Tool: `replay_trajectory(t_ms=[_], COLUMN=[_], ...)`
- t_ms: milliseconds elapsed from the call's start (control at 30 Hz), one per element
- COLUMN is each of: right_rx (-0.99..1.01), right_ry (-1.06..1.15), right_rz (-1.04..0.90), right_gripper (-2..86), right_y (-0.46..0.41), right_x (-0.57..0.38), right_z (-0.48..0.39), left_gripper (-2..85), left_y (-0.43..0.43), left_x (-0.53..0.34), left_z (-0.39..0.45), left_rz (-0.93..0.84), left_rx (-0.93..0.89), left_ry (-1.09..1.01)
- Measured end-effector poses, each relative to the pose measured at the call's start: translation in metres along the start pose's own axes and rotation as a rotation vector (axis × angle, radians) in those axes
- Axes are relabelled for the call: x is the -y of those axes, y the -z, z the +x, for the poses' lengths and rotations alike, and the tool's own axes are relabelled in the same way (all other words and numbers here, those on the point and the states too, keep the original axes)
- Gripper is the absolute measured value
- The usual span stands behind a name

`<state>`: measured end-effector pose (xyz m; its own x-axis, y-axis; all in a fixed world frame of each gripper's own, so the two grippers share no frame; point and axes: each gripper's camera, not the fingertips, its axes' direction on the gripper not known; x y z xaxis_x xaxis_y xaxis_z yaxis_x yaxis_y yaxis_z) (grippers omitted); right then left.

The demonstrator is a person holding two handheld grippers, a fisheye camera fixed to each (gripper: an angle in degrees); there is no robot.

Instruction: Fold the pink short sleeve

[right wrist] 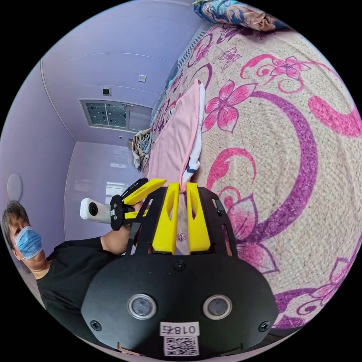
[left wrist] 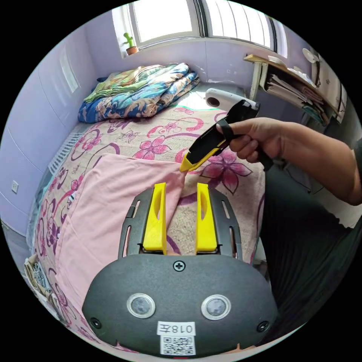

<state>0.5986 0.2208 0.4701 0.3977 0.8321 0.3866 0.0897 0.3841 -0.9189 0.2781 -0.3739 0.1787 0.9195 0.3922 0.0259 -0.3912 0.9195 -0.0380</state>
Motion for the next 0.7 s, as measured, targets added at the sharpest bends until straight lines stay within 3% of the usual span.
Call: replay_trajectory(t_ms=[167, 367, 533, 700], right_rx=[0.045, 0.054, 0.082, 0.119], right_ry=[0.04, 0.064, 0.104, 0.003], right_rz=[0.026, 0.01, 0.041, 0.101], right_gripper=[2.9, 3.5, 7.5, 13.5], right_y=[0.002, -0.016, -0.009, -0.022], right_x=[0.016, 0.036, 0.066, 0.132], right_z=[-0.016, -0.029, -0.025, -0.002], left_gripper=[11.3, 2.1, 0.3, 0.1], left_y=[-0.002, -0.006, 0.009, 0.017], left_x=[0.029, 0.035, -0.001, -0.059], left_z=[0.048, 0.091, 0.071, 0.013], left_rz=[-0.049, -0.065, 0.029, 0.194], left_rx=[0.175, 0.458, 0.306, 0.031], left_ry=[-0.056, -0.081, 0.111, 0.449])
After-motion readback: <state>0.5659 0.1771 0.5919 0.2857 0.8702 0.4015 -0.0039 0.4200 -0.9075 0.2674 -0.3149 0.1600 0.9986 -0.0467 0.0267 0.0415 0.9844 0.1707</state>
